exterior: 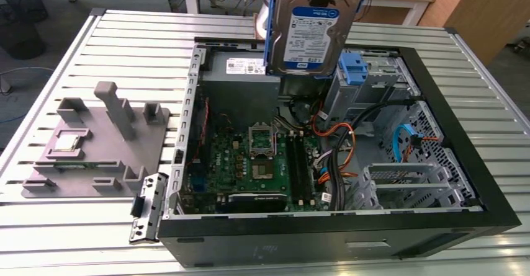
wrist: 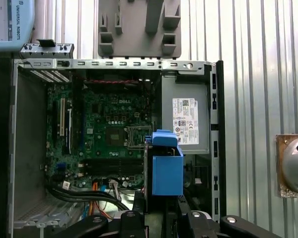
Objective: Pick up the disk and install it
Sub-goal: 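Pick up the disk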
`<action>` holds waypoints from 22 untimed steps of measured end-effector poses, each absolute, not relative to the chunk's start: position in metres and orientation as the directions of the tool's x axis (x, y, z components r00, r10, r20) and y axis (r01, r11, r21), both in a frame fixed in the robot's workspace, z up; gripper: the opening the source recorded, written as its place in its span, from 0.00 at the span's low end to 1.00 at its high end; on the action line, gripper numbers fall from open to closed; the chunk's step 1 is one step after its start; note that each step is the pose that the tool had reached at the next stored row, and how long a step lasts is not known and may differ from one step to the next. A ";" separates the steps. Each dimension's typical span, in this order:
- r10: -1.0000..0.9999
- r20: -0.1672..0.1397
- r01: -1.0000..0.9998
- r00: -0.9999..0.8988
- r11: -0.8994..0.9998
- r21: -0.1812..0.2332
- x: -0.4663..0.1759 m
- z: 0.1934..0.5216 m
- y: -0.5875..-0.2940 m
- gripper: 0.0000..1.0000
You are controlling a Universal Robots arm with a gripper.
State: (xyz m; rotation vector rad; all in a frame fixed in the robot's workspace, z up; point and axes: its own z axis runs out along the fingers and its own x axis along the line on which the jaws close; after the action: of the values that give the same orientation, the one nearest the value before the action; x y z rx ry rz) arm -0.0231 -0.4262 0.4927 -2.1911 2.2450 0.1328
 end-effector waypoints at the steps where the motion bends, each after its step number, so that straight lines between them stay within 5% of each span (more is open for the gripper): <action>1: -0.998 -0.060 -0.998 -0.026 0.022 0.059 -0.023 0.493 -0.426 0.35; 22: -0.998 -0.060 -0.998 -0.026 0.022 0.059 -0.023 0.492 -0.446 0.35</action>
State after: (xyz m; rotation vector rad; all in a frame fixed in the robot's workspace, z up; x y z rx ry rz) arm -0.0228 -0.4462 0.4919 -2.1911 2.2451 0.1327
